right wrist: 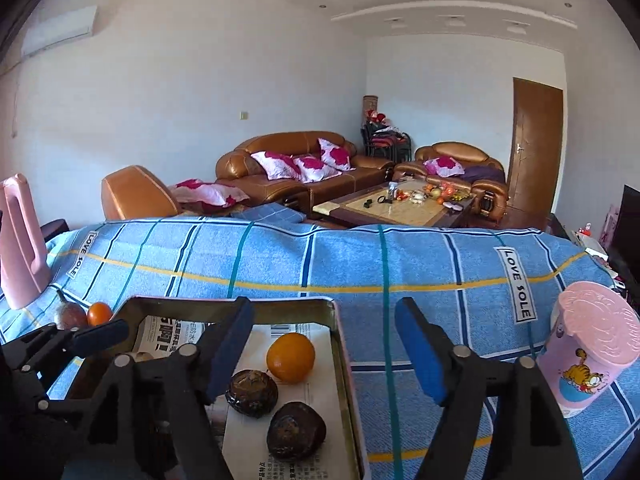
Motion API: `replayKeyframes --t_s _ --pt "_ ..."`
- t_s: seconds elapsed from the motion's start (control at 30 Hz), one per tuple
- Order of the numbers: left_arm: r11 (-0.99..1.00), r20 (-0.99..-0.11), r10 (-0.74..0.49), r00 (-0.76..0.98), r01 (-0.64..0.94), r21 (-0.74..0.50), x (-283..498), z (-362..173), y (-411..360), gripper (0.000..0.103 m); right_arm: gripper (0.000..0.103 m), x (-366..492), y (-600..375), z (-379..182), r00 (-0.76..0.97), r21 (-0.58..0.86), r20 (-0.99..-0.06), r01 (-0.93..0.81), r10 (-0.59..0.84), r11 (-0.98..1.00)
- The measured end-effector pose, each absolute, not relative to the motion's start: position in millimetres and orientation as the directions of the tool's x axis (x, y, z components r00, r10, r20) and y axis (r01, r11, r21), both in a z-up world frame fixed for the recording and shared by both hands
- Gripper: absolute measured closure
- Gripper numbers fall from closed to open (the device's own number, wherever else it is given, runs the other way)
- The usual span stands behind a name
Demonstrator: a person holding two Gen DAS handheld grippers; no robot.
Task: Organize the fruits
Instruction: 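Open the right tool to drop the orange into the tin while the left tool releases its fruit there, then withdraw both open tools from the tin toward the remaining loose fruits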
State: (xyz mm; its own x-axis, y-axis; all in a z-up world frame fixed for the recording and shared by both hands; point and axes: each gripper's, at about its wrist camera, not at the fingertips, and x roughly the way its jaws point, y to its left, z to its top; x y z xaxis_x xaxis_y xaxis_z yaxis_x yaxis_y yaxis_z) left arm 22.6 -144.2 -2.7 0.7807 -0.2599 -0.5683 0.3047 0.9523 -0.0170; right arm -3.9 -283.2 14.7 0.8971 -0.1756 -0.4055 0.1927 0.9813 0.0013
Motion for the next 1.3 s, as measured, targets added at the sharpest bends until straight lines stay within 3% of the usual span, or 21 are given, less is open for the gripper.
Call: replayKeyframes --t_s 0.03,0.17,0.6,1.3 --pt "0.955 -0.562 -0.251 0.789 0.296 -0.011 21 -1 -143 0.003 0.026 -5 -284 15 0.898 0.004 -0.4 0.204 -0.185 0.979" --pt "0.954 -0.533 -0.261 0.805 0.301 -0.012 16 3 -140 0.0 0.026 -7 -289 17 0.893 0.013 -0.392 0.247 -0.222 0.969" --pt "0.957 -0.485 -0.247 0.839 0.289 0.012 0 7 -127 0.0 0.026 -39 -286 24 0.886 -0.009 -0.286 0.377 -0.364 0.926" --pt "0.986 -0.5 -0.12 0.858 0.16 0.037 -6 4 -82 0.0 0.025 -67 -261 23 0.853 0.006 -0.332 0.429 -0.403 0.903"
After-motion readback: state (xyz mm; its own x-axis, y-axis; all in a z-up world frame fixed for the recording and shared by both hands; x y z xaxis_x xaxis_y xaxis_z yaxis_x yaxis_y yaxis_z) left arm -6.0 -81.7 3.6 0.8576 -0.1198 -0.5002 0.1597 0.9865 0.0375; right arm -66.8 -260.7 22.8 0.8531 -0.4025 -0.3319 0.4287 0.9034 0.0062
